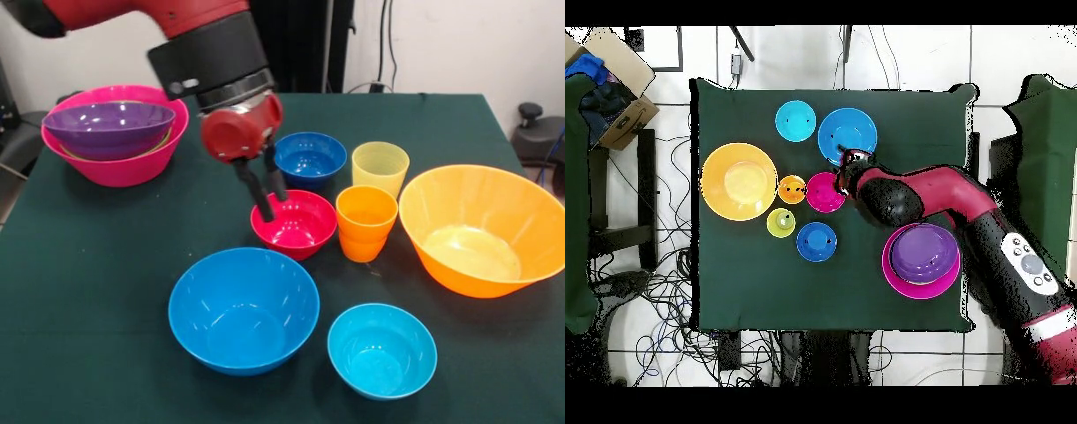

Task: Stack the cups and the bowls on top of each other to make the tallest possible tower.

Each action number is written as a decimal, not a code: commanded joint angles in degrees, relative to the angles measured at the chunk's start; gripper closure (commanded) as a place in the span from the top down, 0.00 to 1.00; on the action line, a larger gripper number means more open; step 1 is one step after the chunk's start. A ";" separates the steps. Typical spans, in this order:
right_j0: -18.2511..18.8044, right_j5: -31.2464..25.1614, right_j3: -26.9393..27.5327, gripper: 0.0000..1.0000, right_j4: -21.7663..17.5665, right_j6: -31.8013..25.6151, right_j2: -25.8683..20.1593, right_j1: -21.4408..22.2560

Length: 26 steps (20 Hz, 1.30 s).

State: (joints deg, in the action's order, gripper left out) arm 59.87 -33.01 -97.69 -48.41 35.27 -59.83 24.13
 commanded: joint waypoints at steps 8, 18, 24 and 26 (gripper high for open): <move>-11.44 -24.32 5.12 1.00 9.88 9.97 14.93 11.77; -6.76 -7.50 2.77 1.00 2.40 1.42 16.65 1.95; -4.84 -3.99 1.54 1.00 0.50 0.19 16.99 0.81; -4.32 -2.63 1.29 1.00 -0.42 0.10 17.36 0.39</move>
State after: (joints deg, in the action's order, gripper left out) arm 55.64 -38.95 -95.49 -42.97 35.32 -48.12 28.17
